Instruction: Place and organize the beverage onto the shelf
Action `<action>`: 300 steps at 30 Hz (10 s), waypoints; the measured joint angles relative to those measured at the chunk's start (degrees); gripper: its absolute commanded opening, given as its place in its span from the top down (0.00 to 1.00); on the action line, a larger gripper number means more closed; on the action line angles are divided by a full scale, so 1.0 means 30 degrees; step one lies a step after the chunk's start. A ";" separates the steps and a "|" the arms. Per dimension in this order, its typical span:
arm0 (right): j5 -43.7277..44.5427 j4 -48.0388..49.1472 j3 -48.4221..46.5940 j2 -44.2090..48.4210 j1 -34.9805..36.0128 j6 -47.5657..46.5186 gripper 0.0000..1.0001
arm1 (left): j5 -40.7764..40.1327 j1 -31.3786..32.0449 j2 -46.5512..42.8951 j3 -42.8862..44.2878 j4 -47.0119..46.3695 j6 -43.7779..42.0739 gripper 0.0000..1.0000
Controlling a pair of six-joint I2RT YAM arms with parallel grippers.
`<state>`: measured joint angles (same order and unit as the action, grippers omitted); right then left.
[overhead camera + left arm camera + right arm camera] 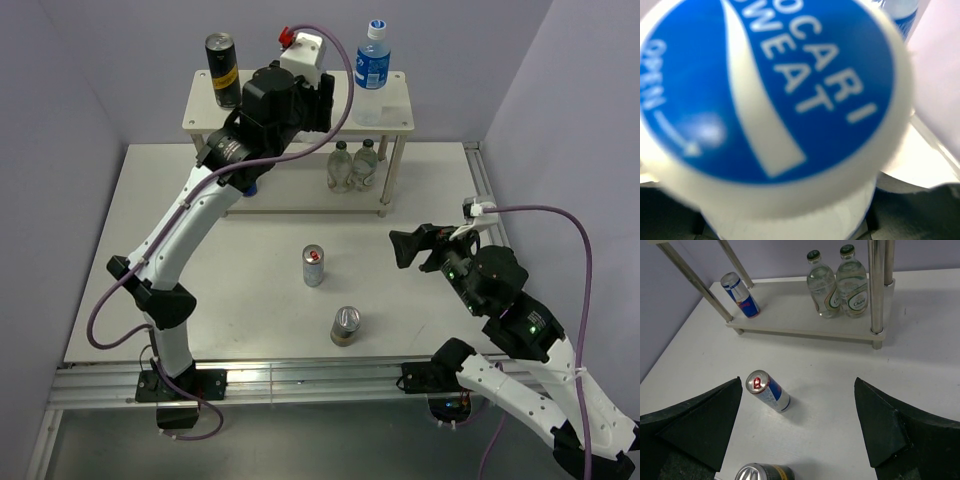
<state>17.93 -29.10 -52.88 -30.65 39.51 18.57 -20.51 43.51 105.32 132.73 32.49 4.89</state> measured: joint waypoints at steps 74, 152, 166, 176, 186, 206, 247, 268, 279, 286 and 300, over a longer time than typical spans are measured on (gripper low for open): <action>-0.0219 0.0699 0.1042 0.0131 0.0291 0.0328 0.00 | 0.1027 0.0262 -0.5333 -0.7235 -0.6324 -0.0590 0.06; 0.0328 0.0794 0.1151 0.0379 0.0379 0.0386 0.00 | -0.3840 0.1107 -0.9063 -1.0331 -0.3898 0.1071 1.00; 0.0073 0.0852 0.1275 0.0940 0.0386 0.0466 0.00 | 0.1144 -0.4284 0.0058 -0.0510 0.1399 0.0940 1.00; -0.0131 0.0852 0.1282 0.1020 0.0415 0.0510 0.00 | 0.1836 -0.5355 0.0488 0.0925 0.1596 0.0648 1.00; -0.0153 0.0933 0.1421 0.1166 0.0510 0.0517 0.00 | 0.1719 -0.5384 0.0510 0.0408 0.1319 0.0153 1.00; -0.0095 0.0962 0.1428 0.1180 0.0933 0.0525 0.00 | 0.0721 -0.5384 0.1392 -0.0758 -0.1515 0.0015 0.40; -0.1698 0.1596 0.1545 0.0197 0.1457 0.0612 0.00 | -0.2812 -0.2346 -1.0681 -1.5475 -0.2834 0.1778 0.02; -0.1239 0.9034 0.5770 -1.1387 0.5952 0.4014 0.01 | -0.6069 0.2703 -1.8542 -2.6702 -0.4532 0.6943 0.05; 0.1843 1.2874 0.4707 -1.7027 0.5952 0.3483 0.02 | -0.8371 0.3723 -1.8855 -2.8064 -0.5275 0.7271 0.08; 0.3708 1.5599 0.3184 -2.0261 0.5952 0.2368 0.53 | -0.8845 0.3869 -1.9620 -2.8603 -0.5362 0.7271 0.08; 0.5013 1.4418 -0.2091 -2.2600 0.5778 0.0153 1.00 | -0.8604 0.3876 -2.0444 -2.9019 -0.6098 0.7264 0.09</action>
<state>32.97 14.15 -59.16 -98.45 56.84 19.03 -46.33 55.13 43.99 45.67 14.20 26.68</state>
